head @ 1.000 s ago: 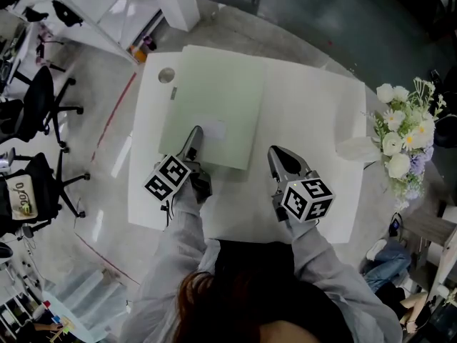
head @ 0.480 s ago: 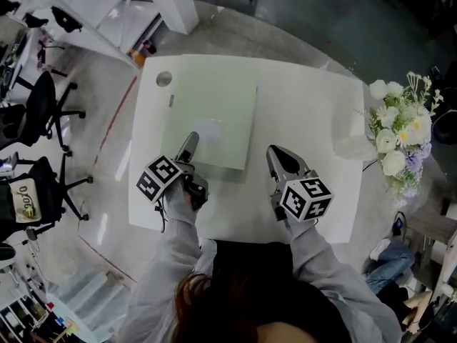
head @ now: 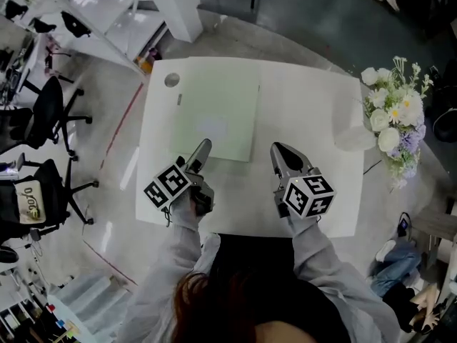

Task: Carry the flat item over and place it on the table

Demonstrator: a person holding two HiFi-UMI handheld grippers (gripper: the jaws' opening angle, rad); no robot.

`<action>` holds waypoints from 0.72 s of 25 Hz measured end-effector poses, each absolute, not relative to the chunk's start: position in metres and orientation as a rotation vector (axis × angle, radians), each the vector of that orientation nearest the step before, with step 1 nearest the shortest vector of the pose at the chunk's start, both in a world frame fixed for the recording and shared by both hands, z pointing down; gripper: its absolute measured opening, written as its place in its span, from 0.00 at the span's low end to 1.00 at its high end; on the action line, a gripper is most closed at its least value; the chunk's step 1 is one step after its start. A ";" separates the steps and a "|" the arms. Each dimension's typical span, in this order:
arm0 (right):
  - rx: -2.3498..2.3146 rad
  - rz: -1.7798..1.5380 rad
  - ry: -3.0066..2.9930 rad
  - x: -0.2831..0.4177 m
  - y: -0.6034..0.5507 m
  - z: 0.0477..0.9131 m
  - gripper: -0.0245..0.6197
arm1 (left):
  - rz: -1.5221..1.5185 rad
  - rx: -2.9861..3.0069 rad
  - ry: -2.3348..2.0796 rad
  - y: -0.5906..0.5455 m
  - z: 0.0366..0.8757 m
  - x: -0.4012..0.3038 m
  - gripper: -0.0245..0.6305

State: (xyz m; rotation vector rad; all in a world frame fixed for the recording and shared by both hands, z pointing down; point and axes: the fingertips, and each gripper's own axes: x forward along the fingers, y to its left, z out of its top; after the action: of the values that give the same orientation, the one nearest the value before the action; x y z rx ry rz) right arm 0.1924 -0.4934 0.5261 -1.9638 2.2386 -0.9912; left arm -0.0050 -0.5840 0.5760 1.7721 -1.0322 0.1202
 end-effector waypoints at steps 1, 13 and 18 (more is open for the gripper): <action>-1.968 -0.979 2.242 0.190 -0.490 0.523 0.05 | 0.118 1.822 -1.020 -0.580 0.568 -0.005 0.96; -2.005 -0.832 2.277 0.148 -0.431 0.489 0.05 | 0.139 2.240 -0.837 -0.503 0.509 -0.023 0.92; -2.015 -0.773 2.298 0.127 -0.408 0.473 0.05 | 0.114 2.323 -0.745 -0.471 0.488 -0.041 0.73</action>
State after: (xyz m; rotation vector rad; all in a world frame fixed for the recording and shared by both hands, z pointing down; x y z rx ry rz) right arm 0.1273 -0.4076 0.4731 -2.0147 2.2978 -0.7726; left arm -0.0415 -0.4707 0.4876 2.3233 -0.7450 0.1145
